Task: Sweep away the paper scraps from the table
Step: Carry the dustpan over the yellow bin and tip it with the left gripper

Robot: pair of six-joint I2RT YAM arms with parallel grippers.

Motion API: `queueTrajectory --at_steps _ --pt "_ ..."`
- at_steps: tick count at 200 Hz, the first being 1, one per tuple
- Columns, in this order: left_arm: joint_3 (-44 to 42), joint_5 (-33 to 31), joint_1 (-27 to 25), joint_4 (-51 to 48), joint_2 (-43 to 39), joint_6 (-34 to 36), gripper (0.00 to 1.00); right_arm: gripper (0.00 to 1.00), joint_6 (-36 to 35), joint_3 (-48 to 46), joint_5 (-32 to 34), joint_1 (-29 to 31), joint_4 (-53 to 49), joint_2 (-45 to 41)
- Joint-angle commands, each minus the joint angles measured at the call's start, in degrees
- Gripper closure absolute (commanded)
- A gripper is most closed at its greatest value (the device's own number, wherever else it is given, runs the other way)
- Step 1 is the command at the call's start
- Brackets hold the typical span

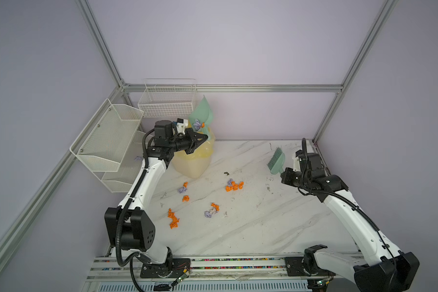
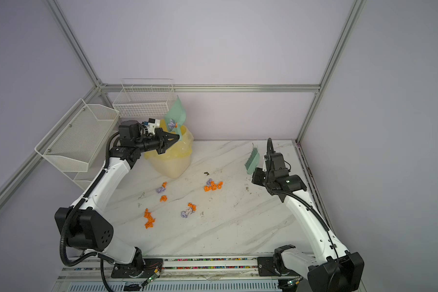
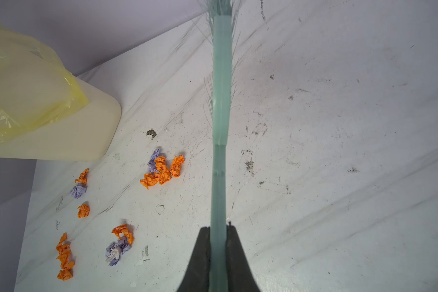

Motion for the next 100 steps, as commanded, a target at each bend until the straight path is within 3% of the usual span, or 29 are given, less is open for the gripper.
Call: queueTrajectory --at_steps 1,21,53,83,100 --pt "-4.27 4.92 1.63 12.50 -3.61 -6.98 1.00 1.00 0.40 -0.11 -0.37 -0.21 1.74 -0.18" --pt "-8.23 6.23 3.36 21.06 -4.25 -13.94 1.00 1.00 0.53 0.30 -0.47 -0.14 1.88 -0.21" --pt "-11.25 7.80 4.14 25.77 -4.85 -18.07 1.00 1.00 0.46 1.75 -0.57 -0.18 1.26 0.14" --pt "-16.58 9.03 4.68 38.58 -5.08 -28.36 1.00 1.00 0.46 2.14 -0.88 -0.21 1.09 0.20" --pt "-17.72 9.45 4.89 40.93 -5.16 -29.93 1.00 1.00 0.47 2.21 -1.15 -0.18 1.06 0.15"
